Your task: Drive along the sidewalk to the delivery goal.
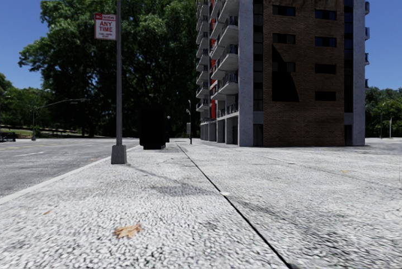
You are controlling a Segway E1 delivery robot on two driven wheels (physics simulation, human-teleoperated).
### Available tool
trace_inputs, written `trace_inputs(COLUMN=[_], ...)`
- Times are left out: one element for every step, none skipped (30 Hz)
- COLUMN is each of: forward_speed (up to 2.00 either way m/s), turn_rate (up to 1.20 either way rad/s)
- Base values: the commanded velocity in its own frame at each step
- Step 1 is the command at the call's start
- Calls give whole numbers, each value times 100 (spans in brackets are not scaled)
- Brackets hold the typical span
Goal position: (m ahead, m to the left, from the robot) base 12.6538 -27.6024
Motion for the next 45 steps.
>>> trace_inputs(forward_speed=[0, 0, 0, 0, 0, 0, 0, 0, 0, 0, 0, 0, 0, 0, 0, 0, 0, 0, 0, 0, 0, 0, 0, 0, 0, 0, 0, 0, 0, 0, 0, 0, 0, 0, 0, 45, 92, 92, 126, 142, 148, 148, 154, 164, 176], turn_rate=[-120, -120, -120, -120, -120, -120, -120, -120, -120, -120, -120, -120, -120, -119, -110, -65, -65, -11, -1, 0, 0, 0, 0, 0, 0, 0, 0, 0, 0, 0, 0, 0, 0, 0, 0, 0, 0, 0, -14, -26, -34, -34, -40, -53, -74])
